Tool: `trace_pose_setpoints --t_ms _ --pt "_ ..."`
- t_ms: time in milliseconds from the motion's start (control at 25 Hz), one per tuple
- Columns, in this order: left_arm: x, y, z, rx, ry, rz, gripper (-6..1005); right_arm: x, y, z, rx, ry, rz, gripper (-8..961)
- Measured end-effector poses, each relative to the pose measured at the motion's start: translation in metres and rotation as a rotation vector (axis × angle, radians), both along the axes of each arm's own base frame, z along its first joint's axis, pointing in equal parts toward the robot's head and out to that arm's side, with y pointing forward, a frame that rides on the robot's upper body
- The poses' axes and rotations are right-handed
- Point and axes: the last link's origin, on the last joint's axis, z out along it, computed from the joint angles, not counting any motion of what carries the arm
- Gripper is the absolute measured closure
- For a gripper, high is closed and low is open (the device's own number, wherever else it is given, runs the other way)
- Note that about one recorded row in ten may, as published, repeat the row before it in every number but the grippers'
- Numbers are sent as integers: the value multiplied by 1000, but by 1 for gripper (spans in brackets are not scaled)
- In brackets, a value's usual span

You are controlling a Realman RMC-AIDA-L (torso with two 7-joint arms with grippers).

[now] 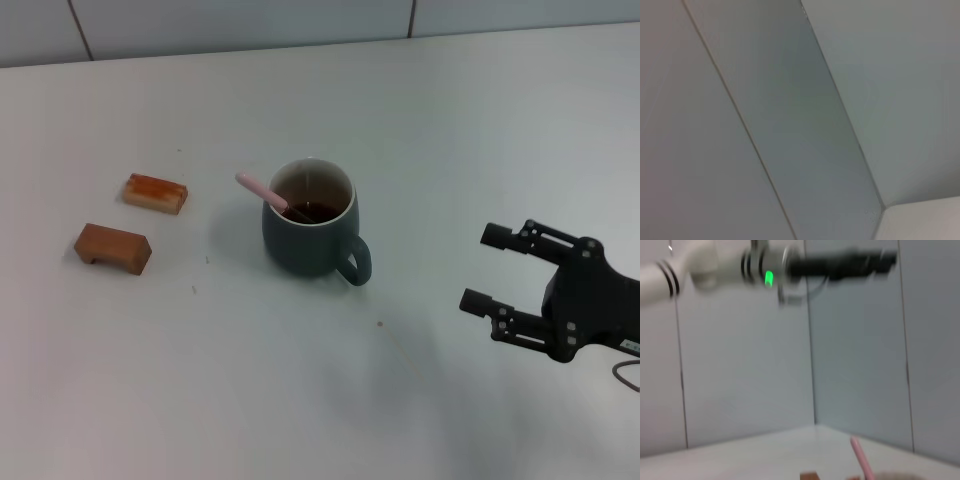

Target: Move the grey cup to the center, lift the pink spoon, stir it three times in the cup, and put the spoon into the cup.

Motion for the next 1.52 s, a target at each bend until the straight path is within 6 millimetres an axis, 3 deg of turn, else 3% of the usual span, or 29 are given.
trace_pose_setpoints --t_ms 160,280,320,360,560,880,1240,1520 --pt "-53 -30 -18 -82 -38 0 434 -5 2 1 9 17 24 212" --pt "-82 -50 -38 -130 -29 15 306 -10 5 -2 7 25 41 212" --pt "-82 -50 -38 -130 -29 15 263 -11 4 -5 8 29 50 212" --pt "-102 -73 -57 -186 -40 -4 220 -15 3 -10 13 38 75 212" --pt "-128 -110 -81 -246 -93 -44 207 -20 -3 -22 10 46 118 212" --pt "-157 -146 -100 -306 -131 51 200 -24 -17 -38 16 73 129 212" --pt "-184 -154 -123 -311 -157 243 200 -19 -12 -53 13 39 36 211" --pt "-191 -160 -126 -296 -193 298 200 -19 -10 -62 -1 23 5 211"
